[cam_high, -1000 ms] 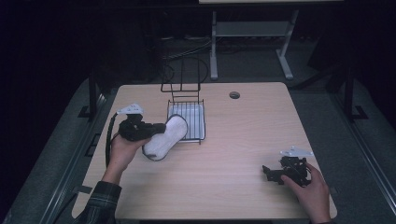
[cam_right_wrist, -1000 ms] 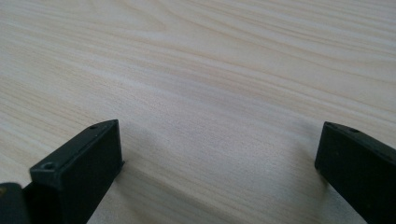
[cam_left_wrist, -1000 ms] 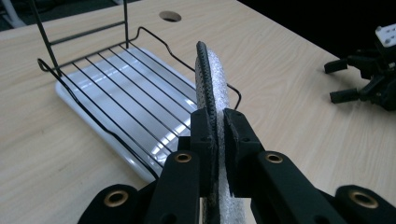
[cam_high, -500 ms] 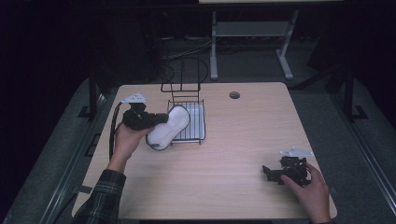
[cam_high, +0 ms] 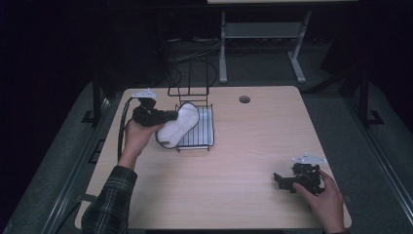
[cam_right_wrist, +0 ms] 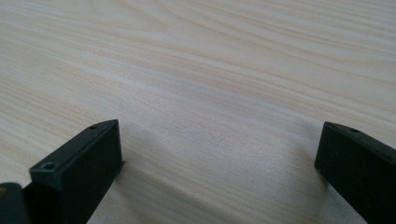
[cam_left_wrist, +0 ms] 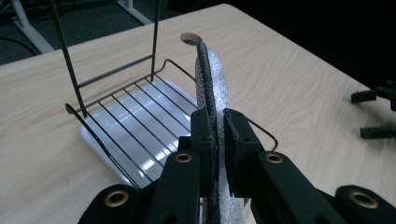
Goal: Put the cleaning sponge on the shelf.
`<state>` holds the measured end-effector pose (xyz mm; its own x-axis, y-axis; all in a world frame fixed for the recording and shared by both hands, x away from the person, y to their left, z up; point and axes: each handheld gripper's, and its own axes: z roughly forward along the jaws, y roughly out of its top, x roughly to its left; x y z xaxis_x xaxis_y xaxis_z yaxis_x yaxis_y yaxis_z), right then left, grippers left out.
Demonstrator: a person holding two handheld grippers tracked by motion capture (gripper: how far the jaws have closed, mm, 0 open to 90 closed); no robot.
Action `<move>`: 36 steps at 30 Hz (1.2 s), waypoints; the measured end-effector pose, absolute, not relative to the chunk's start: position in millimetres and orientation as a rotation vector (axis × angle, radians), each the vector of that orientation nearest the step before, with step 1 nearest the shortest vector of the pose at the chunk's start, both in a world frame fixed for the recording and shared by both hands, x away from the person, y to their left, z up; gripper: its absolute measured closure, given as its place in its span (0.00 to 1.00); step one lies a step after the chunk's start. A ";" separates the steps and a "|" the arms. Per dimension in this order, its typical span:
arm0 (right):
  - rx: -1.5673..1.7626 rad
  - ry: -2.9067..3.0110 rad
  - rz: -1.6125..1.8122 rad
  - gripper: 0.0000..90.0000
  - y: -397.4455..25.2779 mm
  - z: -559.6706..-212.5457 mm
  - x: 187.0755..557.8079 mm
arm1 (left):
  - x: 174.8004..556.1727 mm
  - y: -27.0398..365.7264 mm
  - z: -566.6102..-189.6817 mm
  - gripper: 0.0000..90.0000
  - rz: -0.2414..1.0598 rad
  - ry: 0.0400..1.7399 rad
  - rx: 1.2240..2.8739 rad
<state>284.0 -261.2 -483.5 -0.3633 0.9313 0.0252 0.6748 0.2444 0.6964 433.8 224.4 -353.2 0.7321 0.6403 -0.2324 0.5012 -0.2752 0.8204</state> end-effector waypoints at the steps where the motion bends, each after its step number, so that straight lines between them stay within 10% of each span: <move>1: 1.470 2.129 0.885 0.00 -261.3 -483.5 284.0 | 436.1 223.4 -353.4 0.92 0.172 0.876 1.941; 36: 1.470 2.128 0.885 0.00 -261.3 -483.5 284.1 | 491.1 209.7 -390.3 0.91 0.188 0.982 1.897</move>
<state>284.1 -261.3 -483.5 -0.3636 0.9312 0.0251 0.6744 0.2445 0.6967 491.1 209.7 -390.3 0.6644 0.6988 -0.2649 0.5516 -0.2194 0.8048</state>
